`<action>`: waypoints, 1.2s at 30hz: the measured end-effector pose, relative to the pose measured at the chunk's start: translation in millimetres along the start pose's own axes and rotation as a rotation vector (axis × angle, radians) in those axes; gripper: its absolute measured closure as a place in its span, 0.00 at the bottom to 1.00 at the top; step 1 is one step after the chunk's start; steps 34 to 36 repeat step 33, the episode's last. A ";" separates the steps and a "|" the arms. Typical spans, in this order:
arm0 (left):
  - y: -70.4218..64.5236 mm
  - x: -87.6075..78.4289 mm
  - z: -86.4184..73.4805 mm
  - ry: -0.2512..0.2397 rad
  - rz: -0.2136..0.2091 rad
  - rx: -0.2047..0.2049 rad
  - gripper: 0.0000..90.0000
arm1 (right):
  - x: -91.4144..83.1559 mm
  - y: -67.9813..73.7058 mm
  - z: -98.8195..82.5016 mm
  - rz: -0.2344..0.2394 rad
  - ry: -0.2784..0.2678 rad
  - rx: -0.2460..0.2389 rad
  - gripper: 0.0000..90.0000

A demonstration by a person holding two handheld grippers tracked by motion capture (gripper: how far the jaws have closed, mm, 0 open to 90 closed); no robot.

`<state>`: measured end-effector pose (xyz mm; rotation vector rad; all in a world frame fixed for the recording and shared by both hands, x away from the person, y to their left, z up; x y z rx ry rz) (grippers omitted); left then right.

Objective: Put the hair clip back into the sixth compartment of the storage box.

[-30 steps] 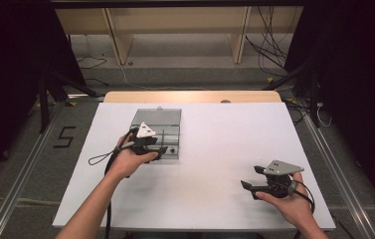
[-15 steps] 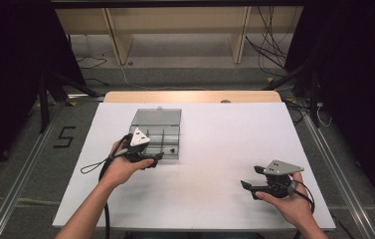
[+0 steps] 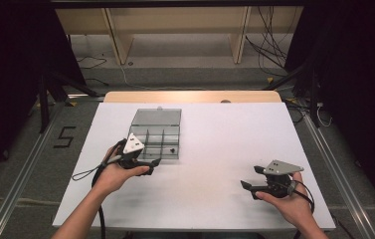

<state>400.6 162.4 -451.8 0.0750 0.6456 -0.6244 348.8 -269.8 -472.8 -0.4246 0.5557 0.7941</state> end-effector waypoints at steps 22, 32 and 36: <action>-3.3 -26.6 -36.7 0.034 0.006 0.026 0.18 | 0.5 0.1 -0.1 0.003 -0.002 0.003 0.29; -6.3 -30.7 -46.4 0.056 0.018 0.027 0.19 | 0.4 -0.2 -0.4 0.004 -0.002 0.004 0.29; -6.2 -30.9 -47.0 0.056 0.022 0.029 0.19 | 0.5 -0.3 -0.6 0.004 0.000 0.004 0.28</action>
Point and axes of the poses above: each handheld gripper's, and its own axes: x roughly forward along the jaws, z roughly out of its top, y roughly to its left, the point moved 1 cm from there along x, roughly forward along the jaws, and after that the axes turned 11 degrees about -x, right-handed, at the moved point
